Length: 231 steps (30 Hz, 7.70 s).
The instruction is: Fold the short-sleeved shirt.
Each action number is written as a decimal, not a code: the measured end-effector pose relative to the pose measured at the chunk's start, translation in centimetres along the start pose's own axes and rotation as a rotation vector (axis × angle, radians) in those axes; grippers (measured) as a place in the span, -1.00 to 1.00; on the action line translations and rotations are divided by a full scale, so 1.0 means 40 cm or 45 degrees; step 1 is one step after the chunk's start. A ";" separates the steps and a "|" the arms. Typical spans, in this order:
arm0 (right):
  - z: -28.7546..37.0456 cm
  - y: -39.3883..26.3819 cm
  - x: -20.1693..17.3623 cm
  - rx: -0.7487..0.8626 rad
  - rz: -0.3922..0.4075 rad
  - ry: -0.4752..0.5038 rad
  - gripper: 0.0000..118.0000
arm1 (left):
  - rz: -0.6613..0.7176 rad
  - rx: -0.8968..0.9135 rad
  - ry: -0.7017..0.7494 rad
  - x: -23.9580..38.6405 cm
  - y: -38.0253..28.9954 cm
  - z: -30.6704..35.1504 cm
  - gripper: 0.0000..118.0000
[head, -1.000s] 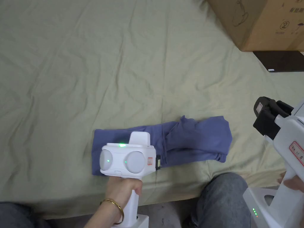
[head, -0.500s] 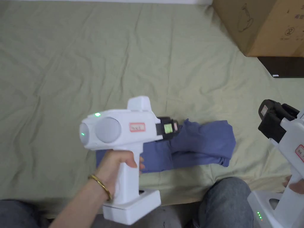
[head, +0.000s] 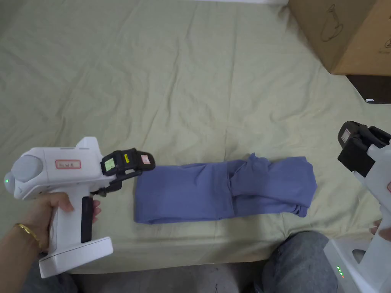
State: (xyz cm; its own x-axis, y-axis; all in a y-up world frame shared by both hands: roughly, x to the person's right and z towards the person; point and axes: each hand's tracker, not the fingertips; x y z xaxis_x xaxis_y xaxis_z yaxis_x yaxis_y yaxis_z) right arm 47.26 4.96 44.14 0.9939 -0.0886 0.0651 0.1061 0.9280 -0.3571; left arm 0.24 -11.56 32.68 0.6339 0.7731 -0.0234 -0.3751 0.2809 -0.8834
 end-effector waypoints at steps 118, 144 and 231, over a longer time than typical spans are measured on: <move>-0.365 -0.406 -0.554 -0.565 0.258 0.370 -1.00 | -0.547 0.791 0.818 0.223 -0.185 0.189 -1.00; -0.394 -0.411 -0.536 -0.646 0.129 0.344 -1.00 | 0.013 -0.282 0.081 -0.078 0.084 -0.076 0.58; -0.012 -0.004 -0.206 0.127 0.126 0.219 -1.00 | -0.860 1.027 0.737 0.359 -0.175 0.224 -1.00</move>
State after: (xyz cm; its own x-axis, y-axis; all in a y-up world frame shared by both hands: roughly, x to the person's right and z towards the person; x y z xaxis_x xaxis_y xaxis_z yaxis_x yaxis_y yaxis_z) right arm 39.04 5.36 43.22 0.9905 -0.0475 -0.1291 0.0126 0.9658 -0.2590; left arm 5.91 2.67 42.71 0.9981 0.0202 -0.0582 -0.0345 0.9662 -0.2555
